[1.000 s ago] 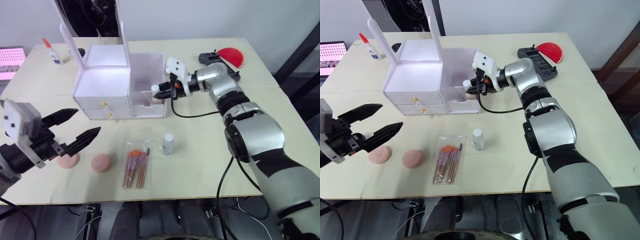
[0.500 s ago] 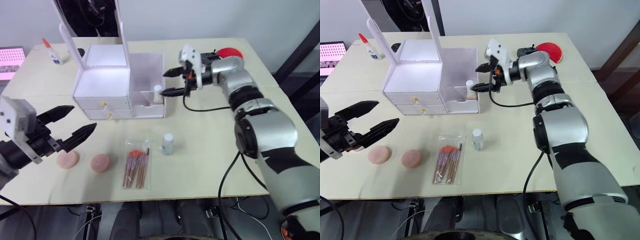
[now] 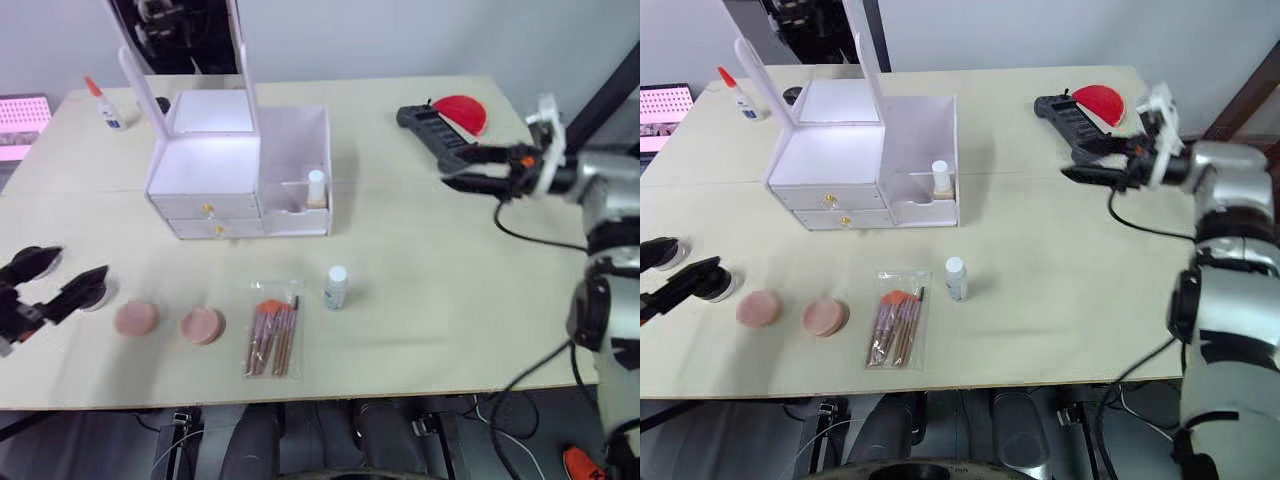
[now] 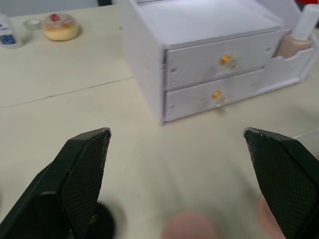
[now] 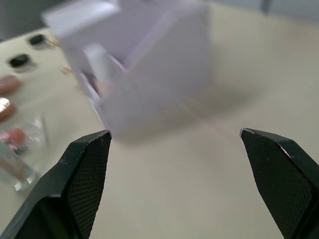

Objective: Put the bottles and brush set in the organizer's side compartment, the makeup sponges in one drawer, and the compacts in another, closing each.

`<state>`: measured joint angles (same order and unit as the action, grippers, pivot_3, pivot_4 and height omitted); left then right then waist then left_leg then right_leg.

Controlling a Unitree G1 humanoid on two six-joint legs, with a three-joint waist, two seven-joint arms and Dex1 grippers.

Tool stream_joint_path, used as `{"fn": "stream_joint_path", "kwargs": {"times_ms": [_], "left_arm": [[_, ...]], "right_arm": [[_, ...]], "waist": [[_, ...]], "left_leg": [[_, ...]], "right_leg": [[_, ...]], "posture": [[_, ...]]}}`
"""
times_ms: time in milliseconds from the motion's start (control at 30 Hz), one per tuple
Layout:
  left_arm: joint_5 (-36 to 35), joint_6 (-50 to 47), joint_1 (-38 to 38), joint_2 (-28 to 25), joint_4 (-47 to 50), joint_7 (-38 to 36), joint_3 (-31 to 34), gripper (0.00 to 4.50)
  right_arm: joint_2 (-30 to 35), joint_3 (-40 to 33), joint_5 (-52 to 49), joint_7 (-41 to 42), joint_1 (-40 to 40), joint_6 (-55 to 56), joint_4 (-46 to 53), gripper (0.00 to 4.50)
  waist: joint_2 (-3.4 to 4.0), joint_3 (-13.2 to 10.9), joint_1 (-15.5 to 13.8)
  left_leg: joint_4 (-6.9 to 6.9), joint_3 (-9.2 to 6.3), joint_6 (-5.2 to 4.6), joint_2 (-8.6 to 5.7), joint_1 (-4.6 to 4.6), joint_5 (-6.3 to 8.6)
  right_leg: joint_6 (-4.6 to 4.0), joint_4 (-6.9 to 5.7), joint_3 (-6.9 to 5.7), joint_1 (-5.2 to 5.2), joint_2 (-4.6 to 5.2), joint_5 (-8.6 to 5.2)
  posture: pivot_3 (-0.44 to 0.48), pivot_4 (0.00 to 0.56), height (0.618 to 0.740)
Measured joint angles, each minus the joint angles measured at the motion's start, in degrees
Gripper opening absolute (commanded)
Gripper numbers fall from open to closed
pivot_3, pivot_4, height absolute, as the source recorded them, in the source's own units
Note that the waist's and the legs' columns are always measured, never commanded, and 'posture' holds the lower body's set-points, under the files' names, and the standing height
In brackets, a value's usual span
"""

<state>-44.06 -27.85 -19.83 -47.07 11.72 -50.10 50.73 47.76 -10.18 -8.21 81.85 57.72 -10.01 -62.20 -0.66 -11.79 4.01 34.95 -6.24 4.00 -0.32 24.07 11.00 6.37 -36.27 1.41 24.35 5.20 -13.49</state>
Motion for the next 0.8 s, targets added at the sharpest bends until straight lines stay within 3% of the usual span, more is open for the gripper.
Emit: {"fn": "stream_joint_path", "kwargs": {"times_ms": [167,400,600,800], "left_arm": [[4.3,5.4,-0.1,-0.3,-14.0,-4.0,3.2,4.50],[6.7,7.6,6.4,-6.2,-15.8,-7.5,0.0,4.50],[-0.3,-0.1,13.5,-6.8,-0.9,-9.1,-11.2,4.50],[-3.8,-7.1,18.6,-6.9,10.8,-7.2,-22.3,4.50]], "right_arm": [[5.1,-4.2,-0.6,-7.7,-12.0,3.8,-3.3,4.39],[4.6,-3.8,-2.6,-7.3,-11.6,1.4,4.1,4.39],[2.6,2.0,-6.3,-0.6,-15.4,-8.0,29.0,4.39],[0.9,6.6,-12.6,-1.2,-21.2,-19.8,55.6,4.39]], "waist": [[0.00,0.0,0.5],[0.00,0.0,1.2],[-0.01,0.0,0.8],[0.00,0.0,-0.2]], "left_leg": [[-0.02,0.28,-0.01,0.05,-0.10,0.01],[0.01,0.31,-0.01,0.11,-0.30,0.01],[-0.09,0.30,-0.01,0.12,-0.27,0.02],[-0.01,0.24,-0.01,0.18,-0.34,0.01]], "right_leg": [[-0.09,0.11,0.10,0.00,0.06,0.07],[-0.12,0.07,0.11,-0.15,0.06,0.10],[0.13,0.06,0.12,-0.13,0.04,0.18],[-0.03,-0.10,0.12,-0.11,-0.07,0.09]], "posture": [[0.000,0.150,0.740],[0.000,0.150,0.740],[0.000,0.150,0.740],[0.000,0.150,0.740]]}}
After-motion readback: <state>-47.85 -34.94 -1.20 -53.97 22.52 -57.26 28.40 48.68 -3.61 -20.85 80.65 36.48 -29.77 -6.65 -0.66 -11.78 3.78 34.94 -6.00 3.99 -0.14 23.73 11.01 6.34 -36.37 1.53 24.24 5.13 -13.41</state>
